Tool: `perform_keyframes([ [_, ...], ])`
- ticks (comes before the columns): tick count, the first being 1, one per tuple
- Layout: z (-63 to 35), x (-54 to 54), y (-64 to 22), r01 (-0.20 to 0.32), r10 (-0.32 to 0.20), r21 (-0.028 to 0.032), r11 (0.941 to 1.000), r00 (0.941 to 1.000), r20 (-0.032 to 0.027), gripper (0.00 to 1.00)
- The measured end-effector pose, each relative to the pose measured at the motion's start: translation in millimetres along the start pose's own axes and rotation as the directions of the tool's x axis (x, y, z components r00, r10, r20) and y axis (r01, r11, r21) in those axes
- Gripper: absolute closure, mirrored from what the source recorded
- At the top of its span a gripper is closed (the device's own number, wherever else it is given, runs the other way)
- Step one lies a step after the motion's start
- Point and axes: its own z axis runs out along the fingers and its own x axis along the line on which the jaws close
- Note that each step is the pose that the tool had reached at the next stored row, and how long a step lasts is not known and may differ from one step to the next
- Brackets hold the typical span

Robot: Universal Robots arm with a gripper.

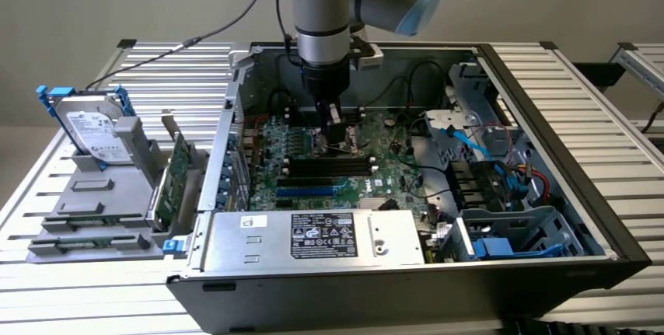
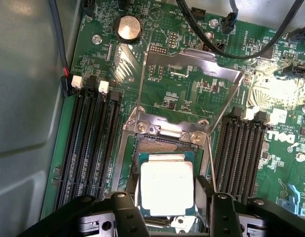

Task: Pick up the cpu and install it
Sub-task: 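Place the cpu into insertion slot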

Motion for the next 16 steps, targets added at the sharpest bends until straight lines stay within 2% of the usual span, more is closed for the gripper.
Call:
perform_keyframes([
  [6,-3.6,-0.2,0.3,0.0,0.0,0.003,1.0,1.0,-0.0005,0.44],
  [14,-4.7,-0.3,0.3,0.0,0.0,0.0041,1.0,1.0,-0.0006,0.44],
  [16,-4.6,-0.3,0.4,0.0,0.0,0.0037,1.0,1.0,-0.0033,0.44],
])
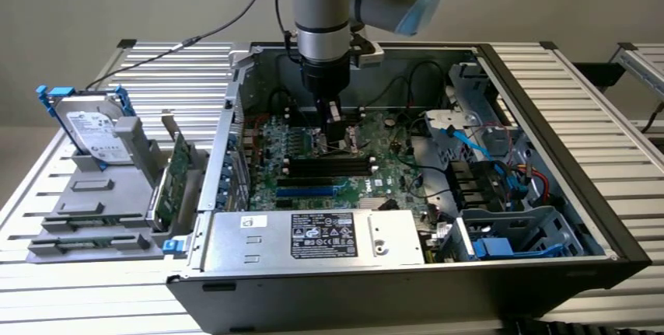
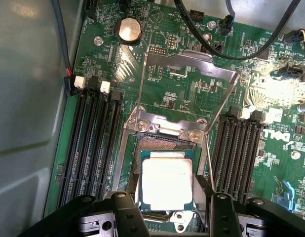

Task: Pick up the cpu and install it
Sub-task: 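Place the cpu into insertion slot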

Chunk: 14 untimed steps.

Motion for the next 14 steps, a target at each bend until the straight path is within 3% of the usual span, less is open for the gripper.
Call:
perform_keyframes([
  [3,-0.5,0.0,0.1,-0.001,0.001,0.0024,1.0,0.9999,-0.0117,0.44],
  [5,-1.1,-0.2,0.6,-0.001,0.001,0.0071,1.0,0.9998,-0.0187,0.44],
  [9,-1.8,-1.1,2.4,-0.001,0.001,0.0155,0.9999,0.9996,-0.0275,0.44],
  [14,-1.6,-3.0,6.7,-0.001,0.002,0.0215,0.9998,0.9993,-0.0382,0.44],
])
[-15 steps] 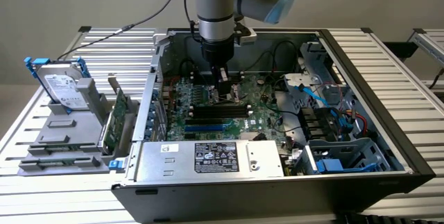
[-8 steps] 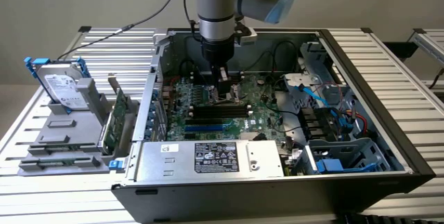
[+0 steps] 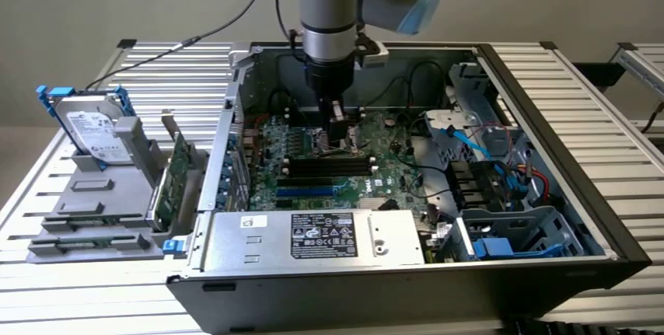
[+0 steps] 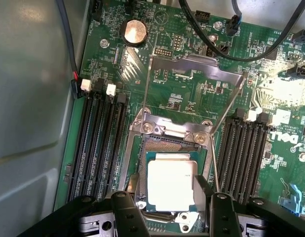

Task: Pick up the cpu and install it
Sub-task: 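Place the cpu into insertion slot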

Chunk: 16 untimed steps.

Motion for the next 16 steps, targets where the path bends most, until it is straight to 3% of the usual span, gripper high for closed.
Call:
perform_keyframes([
  [3,-0.1,-1.9,2.2,0.0,0.0,0.0076,1.0,1.0,-0.0049,0.44],
  [8,-0.7,-6.1,4.6,0.0,0.0,0.0293,0.9996,0.9999,-0.0108,0.44],
  [16,-0.8,-6.6,5.5,0.0,0.0,0.0354,0.9994,0.9999,-0.0168,0.42],
])
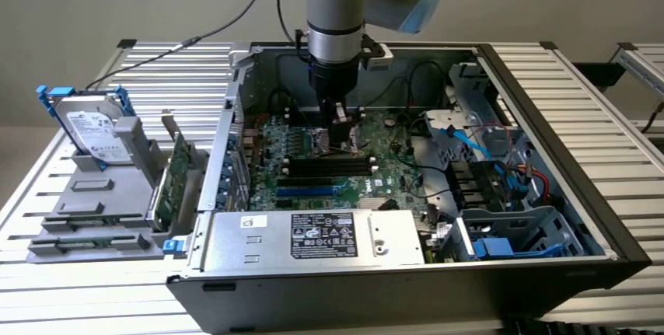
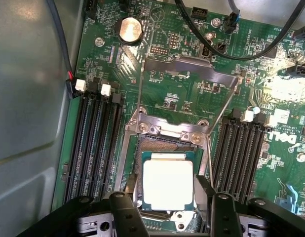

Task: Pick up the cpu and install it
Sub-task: 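Place the cpu into insertion slot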

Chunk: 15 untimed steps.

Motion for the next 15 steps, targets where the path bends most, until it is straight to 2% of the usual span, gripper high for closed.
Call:
perform_keyframes([
  [1,0.1,0.1,0.1,0.0,0.0,-0.0001,1.0,1.0,-0.0009,0.37],
  [2,0.1,0.0,0.1,0.0,0.0,-0.0001,1.0,1.0,-0.0013,0.37],
  [3,0.1,0.0,0.2,0.0,0.0,-0.0002,1.0,1.0,-0.0016,0.31],
  [15,4.6,0.0,0.2,0.0,0.0,-0.0003,1.0,1.0,-0.0023,0.31],
])
